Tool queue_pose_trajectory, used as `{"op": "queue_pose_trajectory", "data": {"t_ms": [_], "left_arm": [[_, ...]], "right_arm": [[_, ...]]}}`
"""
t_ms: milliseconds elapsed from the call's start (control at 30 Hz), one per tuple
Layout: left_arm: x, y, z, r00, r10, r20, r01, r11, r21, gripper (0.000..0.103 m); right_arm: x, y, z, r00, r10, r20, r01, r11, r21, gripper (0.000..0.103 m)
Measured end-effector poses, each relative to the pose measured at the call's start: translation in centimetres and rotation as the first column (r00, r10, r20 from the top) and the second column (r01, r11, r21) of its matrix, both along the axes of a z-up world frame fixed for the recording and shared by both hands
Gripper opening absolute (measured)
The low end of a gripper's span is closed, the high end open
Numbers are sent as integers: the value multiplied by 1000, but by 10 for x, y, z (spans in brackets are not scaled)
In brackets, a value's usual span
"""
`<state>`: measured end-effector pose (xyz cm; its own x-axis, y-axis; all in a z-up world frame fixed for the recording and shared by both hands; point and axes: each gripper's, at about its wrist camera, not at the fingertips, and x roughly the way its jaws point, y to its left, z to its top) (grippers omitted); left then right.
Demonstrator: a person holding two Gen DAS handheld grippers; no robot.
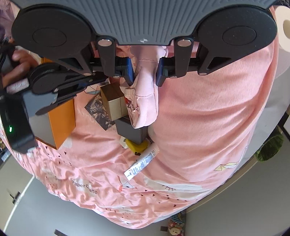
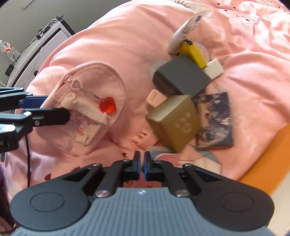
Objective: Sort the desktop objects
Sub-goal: 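Grasp the pink backpack with left gripper while right grasps the pink wallet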
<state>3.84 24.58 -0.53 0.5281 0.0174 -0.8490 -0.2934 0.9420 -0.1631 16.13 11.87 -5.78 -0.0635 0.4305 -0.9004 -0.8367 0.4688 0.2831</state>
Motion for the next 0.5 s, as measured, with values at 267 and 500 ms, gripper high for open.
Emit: {"op": "queue_pose_trajectory", "data": {"t_ms": [267, 500], "left_arm": [[-4, 4, -3, 999, 27, 19, -26, 1000, -11, 30], [-7, 3, -3, 999, 28, 25, -27, 1000, -16, 30]], "right_arm": [[-23, -16, 8, 985, -153, 74, 145, 984, 102, 43], [-51, -10, -12, 949, -224, 221, 226, 974, 16, 56]]}}
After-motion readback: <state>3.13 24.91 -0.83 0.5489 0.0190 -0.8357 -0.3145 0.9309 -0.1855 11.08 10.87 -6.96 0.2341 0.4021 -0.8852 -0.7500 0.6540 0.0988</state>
